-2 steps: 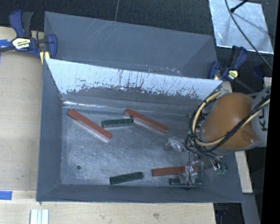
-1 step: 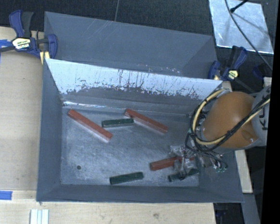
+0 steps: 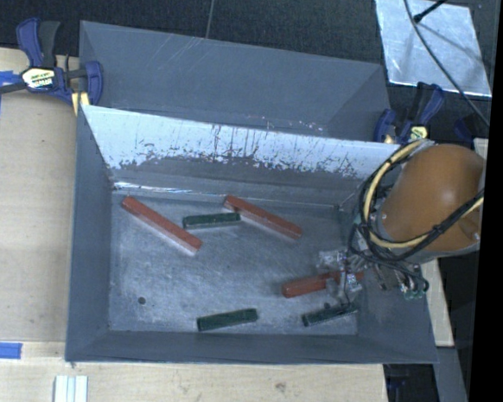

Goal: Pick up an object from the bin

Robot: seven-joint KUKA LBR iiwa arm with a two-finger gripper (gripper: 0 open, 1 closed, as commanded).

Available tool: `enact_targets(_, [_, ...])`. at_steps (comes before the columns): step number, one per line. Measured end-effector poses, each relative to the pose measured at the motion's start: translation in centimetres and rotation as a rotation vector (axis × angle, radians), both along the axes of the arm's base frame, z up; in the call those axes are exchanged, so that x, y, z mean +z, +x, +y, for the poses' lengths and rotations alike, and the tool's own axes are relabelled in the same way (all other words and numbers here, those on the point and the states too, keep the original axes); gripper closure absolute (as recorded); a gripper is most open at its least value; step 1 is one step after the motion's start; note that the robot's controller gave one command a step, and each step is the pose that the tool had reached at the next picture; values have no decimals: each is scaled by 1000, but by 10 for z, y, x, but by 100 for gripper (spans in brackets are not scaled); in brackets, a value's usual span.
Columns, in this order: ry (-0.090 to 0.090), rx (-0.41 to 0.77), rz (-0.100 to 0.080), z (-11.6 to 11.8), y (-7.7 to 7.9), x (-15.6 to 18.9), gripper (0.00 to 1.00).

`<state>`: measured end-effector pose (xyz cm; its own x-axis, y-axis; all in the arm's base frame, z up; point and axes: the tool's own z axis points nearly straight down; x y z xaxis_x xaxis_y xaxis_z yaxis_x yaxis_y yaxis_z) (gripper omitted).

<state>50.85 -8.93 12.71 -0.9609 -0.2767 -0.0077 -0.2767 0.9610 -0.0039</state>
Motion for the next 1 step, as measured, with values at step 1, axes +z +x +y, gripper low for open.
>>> enact_targets(1, [-1, 8, -5, -12, 11, 158, 100])
